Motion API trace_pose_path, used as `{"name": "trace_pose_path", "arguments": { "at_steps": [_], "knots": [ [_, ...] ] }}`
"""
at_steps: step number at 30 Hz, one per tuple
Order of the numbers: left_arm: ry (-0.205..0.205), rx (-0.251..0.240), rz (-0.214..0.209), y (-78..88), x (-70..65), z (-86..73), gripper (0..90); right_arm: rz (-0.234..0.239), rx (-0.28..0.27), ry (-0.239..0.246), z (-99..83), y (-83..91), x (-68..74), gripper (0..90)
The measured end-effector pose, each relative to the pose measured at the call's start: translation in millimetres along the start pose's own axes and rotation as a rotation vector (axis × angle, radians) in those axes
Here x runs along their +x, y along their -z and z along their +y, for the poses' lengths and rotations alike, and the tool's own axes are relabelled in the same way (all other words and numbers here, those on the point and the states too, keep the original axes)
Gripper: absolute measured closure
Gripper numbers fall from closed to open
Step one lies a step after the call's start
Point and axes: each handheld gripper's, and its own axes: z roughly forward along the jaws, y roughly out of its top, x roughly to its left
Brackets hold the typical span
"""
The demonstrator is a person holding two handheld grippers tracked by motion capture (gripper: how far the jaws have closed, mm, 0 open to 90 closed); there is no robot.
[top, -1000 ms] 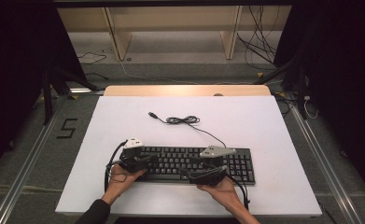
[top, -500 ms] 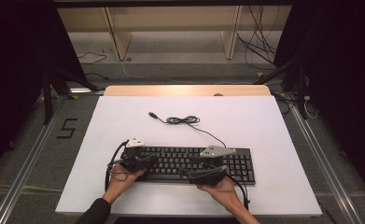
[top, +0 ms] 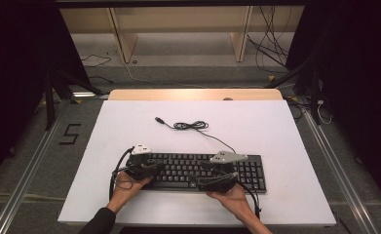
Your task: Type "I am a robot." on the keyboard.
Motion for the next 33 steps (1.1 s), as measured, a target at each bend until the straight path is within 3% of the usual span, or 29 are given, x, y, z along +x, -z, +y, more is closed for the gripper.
{"name": "trace_pose_path", "arguments": {
  "at_steps": [4, 16, 21, 33],
  "knots": [
    [0.009, -0.021, -0.003, 6.5, 0.4, 1.2, 81.0, -0.001, -0.001, 0.001, 0.4, -0.3, -0.6, 33.8],
    [0.035, -0.057, -0.038, 23.7, -1.3, -1.1, 53.7, -0.008, 0.013, 0.008, 1.3, -5.9, -2.0, 40.5],
    [0.044, -0.076, -0.046, 31.7, -1.5, -5.4, 45.0, -0.019, 0.031, 0.012, 2.3, -8.9, -2.7, 51.0],
    [0.051, -0.111, -0.045, 44.6, -5.3, -18.6, 33.7, -0.036, 0.069, 0.025, 4.5, -21.2, -5.2, 79.9]
  ]
}}
